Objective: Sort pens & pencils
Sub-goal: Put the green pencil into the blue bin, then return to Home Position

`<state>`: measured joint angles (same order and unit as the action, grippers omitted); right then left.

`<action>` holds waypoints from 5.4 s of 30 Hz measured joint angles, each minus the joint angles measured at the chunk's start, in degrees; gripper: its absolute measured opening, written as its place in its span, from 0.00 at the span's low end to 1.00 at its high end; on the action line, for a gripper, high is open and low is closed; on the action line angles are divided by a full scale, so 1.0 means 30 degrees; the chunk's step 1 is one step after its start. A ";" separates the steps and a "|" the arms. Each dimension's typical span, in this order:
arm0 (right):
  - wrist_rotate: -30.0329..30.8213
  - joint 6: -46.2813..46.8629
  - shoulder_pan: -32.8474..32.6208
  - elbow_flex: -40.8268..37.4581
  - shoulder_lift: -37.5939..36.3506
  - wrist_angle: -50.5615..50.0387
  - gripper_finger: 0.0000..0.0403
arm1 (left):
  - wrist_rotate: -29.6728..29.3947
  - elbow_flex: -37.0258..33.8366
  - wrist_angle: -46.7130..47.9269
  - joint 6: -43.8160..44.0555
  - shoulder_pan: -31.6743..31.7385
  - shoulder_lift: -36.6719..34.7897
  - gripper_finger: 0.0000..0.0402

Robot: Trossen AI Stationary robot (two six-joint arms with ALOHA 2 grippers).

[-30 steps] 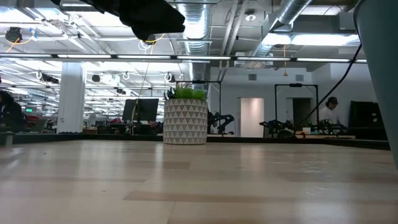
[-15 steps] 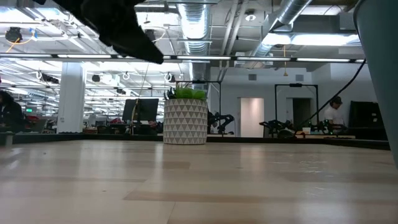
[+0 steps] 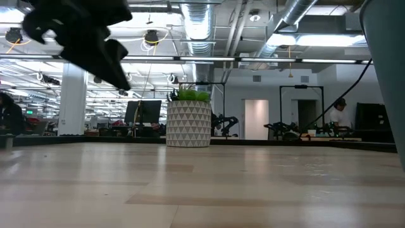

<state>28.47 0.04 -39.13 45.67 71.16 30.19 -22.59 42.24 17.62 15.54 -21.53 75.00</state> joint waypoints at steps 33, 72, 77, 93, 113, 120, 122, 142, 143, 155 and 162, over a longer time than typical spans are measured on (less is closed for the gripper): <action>-0.1892 1.1626 -0.4162 0.0007 0.0433 -0.7622 0.09 | -0.0233 -0.0007 0.1504 0.1556 -0.0981 0.0000 0.37; -0.5486 2.5007 -0.4038 0.0007 0.0430 -1.7917 0.27 | -0.0243 -0.0007 0.1460 0.1563 -0.0981 0.0000 0.37; -0.5486 2.4849 -0.4038 0.0007 0.0430 -1.7557 0.29 | -0.0240 -0.0007 0.1460 0.1571 -0.0981 0.0000 0.37; 0.2617 1.3466 -0.3355 0.0007 0.0430 -1.2735 0.29 | -0.0728 -0.0008 0.1445 0.1629 -0.0980 0.0000 0.37; 0.4435 0.3367 -0.2414 0.0007 0.0437 -0.6885 0.29 | -0.2201 -0.0022 -0.1137 -0.1353 -0.0973 -0.0922 0.37; 0.5042 0.0972 -0.2426 0.0000 -0.0573 -0.7727 0.29 | -0.2205 -0.0015 -0.0836 -0.3663 -0.0413 -0.5745 0.37; 0.5042 0.1069 -0.2428 0.0000 -0.1071 -0.8579 0.29 | -0.0745 -0.0015 -0.0885 -0.4733 -0.0282 -0.7369 0.37; 0.2588 0.1686 -0.1011 -0.3472 -0.9133 -0.9924 0.29 | 0.3520 -0.0007 -0.2848 -0.7484 0.0797 -0.9849 0.37; 0.2523 0.2668 -0.0860 -0.3605 -0.9303 -0.9915 0.29 | 0.2907 -0.0007 -0.2342 -0.6751 0.0802 -0.9696 0.37; 0.2462 0.5502 -0.0829 -0.3752 -0.9245 -1.0604 0.29 | 0.1022 -0.0007 0.1929 -0.0912 0.0826 -0.8008 0.37; -0.1330 0.2561 -0.0567 -0.3768 -1.0886 -1.0610 0.29 | 0.2450 -0.0007 0.0899 -0.3158 0.1502 -0.7533 0.37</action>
<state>24.48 7.72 -40.83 34.37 38.50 -1.64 -15.24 42.22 20.32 6.06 -17.02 52.40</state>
